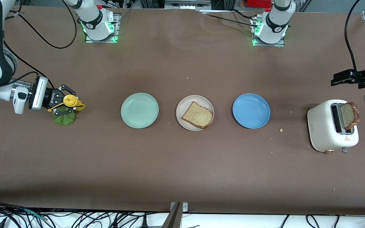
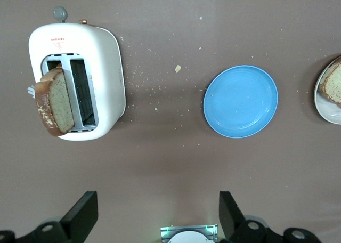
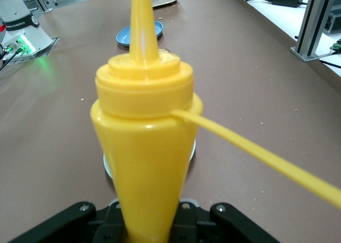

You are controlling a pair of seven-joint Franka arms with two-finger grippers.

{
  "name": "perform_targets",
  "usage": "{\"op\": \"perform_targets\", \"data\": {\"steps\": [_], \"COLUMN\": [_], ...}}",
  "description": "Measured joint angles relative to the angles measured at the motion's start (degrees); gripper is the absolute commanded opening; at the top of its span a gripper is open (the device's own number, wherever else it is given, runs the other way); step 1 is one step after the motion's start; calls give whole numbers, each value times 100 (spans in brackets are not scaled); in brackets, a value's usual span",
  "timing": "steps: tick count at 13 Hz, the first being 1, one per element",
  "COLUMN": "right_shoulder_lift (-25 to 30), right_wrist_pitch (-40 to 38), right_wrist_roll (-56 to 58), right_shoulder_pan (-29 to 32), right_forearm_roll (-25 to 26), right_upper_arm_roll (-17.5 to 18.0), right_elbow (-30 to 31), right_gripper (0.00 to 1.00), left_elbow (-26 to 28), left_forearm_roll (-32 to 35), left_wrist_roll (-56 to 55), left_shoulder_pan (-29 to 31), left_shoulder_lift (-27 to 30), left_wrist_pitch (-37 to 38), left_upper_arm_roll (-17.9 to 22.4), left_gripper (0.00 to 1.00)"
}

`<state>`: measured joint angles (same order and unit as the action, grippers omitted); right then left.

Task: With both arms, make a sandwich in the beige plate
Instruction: 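Lower the bottle to the table and open the right gripper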

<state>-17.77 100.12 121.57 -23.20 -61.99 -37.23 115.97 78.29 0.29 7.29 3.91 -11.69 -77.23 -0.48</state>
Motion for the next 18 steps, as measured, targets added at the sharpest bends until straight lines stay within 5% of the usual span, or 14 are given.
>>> {"op": "perform_targets", "data": {"steps": [6, 10, 14, 17, 18], "right_shoulder_lift": [-366, -1164, -1655, -1694, -1696], "right_wrist_pitch": [-17, -773, -835, -519, -397], "right_wrist_roll": [1510, 2537, 2849, 2862, 2898], "right_shoulder_pan": [1160, 1504, 1560, 1567, 1574], "right_forearm_roll": [-558, -1614, -1801, -1801, -1801], "right_upper_arm_roll": [910, 1063, 1163, 1206, 1235], "right_elbow": [563, 870, 871, 871, 871], "right_gripper": [0, 0, 0, 7, 25], "left_elbow": [0, 0, 0, 0, 0], "left_forearm_roll": [0, 0, 0, 0, 0], "left_wrist_roll": [0, 0, 0, 0, 0], "left_shoulder_pan": [0, 0, 0, 0, 0], "left_shoulder_lift": [0, 0, 0, 0, 0], "left_wrist_pitch": [0, 1, 1, 1, 1], "left_upper_arm_roll": [0, 0, 0, 0, 0], "left_gripper": [100, 100, 100, 100, 100]}}
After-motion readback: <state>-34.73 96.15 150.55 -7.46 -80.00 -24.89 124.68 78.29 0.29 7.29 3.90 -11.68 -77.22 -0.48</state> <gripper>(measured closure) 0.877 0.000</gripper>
